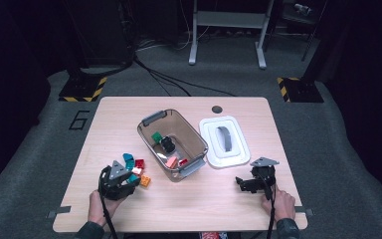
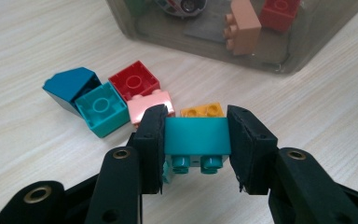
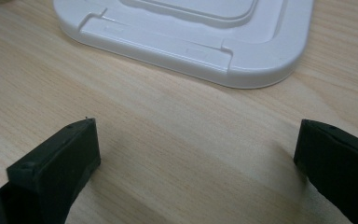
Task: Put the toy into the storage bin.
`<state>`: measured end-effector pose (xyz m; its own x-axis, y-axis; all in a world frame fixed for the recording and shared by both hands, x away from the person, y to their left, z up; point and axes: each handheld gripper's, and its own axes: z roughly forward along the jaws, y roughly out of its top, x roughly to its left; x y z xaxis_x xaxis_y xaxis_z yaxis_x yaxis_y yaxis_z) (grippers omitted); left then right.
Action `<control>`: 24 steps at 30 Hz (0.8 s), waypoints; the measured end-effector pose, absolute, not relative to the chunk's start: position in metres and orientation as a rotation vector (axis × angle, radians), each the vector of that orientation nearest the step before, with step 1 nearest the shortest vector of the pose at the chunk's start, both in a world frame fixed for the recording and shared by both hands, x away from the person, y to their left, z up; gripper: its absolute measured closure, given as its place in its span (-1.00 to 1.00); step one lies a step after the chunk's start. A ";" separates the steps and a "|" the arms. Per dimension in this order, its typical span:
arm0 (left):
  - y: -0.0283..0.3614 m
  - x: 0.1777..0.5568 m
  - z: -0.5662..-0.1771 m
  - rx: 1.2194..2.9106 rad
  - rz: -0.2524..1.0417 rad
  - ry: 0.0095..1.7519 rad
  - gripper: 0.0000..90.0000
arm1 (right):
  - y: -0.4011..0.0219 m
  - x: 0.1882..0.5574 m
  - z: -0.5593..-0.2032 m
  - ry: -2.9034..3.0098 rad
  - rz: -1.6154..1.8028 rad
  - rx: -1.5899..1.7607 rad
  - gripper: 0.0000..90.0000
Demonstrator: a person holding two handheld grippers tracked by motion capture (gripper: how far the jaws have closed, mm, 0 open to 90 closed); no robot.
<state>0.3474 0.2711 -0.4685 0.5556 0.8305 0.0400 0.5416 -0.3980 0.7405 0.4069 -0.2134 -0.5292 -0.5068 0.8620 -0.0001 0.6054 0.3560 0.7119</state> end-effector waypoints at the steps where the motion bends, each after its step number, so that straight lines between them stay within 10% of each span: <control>1: 0.271 0.347 -0.468 2.099 0.537 1.098 0.31 | -0.213 0.407 -0.529 2.249 0.940 1.286 -1.00; 24: 0.286 0.385 -0.407 2.007 0.622 1.098 0.31 | -0.213 0.407 -0.529 2.249 0.940 1.287 -1.00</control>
<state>0.3849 0.2857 -0.4065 0.5135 0.8561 0.0583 0.4905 -0.3486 0.7986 0.4069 -0.2134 -0.5292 -0.5066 0.8622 0.0001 0.6057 0.3558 0.7117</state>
